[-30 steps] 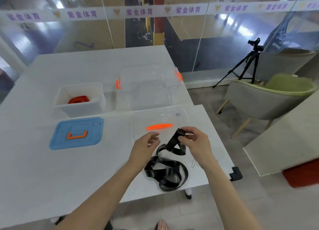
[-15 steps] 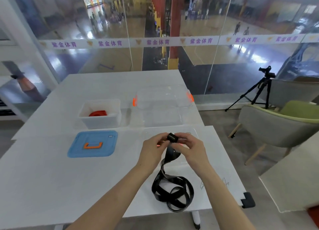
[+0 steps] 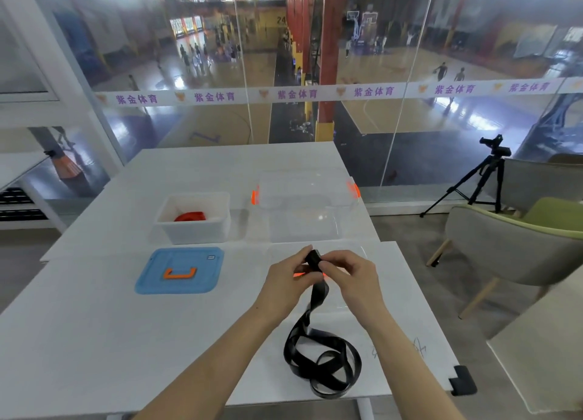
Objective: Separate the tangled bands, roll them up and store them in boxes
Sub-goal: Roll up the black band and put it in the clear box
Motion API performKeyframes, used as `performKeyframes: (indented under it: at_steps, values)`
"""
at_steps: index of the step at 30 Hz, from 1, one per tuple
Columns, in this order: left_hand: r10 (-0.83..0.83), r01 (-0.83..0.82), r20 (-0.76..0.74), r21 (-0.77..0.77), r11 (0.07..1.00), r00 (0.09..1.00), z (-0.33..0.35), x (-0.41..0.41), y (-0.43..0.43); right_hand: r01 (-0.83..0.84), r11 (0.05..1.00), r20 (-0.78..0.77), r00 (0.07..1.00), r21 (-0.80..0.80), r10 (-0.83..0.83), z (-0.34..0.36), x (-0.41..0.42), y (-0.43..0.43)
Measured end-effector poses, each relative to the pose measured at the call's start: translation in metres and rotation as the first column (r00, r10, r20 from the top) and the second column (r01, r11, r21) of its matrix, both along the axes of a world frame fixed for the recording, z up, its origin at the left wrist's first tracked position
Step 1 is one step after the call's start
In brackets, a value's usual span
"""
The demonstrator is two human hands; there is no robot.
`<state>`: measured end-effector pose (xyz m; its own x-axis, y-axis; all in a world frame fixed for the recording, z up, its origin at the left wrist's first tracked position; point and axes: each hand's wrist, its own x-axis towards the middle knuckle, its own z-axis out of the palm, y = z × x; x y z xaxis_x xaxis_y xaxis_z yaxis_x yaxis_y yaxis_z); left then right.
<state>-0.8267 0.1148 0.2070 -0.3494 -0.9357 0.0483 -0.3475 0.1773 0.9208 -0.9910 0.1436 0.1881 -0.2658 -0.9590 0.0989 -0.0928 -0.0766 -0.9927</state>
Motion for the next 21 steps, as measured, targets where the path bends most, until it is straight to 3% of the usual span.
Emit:
performKeyframes:
  at_steps: [9,13,21]
  values:
    - [0.056,-0.059,-0.03,-0.072,0.996,0.998,0.02,0.016,-0.015,-0.069,0.998,0.027,0.997,-0.015,0.069,-0.005,0.0,-0.006]
    - [0.063,-0.069,-0.124,-0.046,0.997,0.99,0.039,0.015,-0.027,-0.19,0.982,-0.079,0.979,0.002,0.19,-0.002,0.007,-0.016]
    - [0.108,-0.119,-0.336,-0.014,0.993,0.936,0.076,0.01,-0.041,-0.217,0.974,0.086,0.971,-0.067,0.223,0.024,0.012,-0.039]
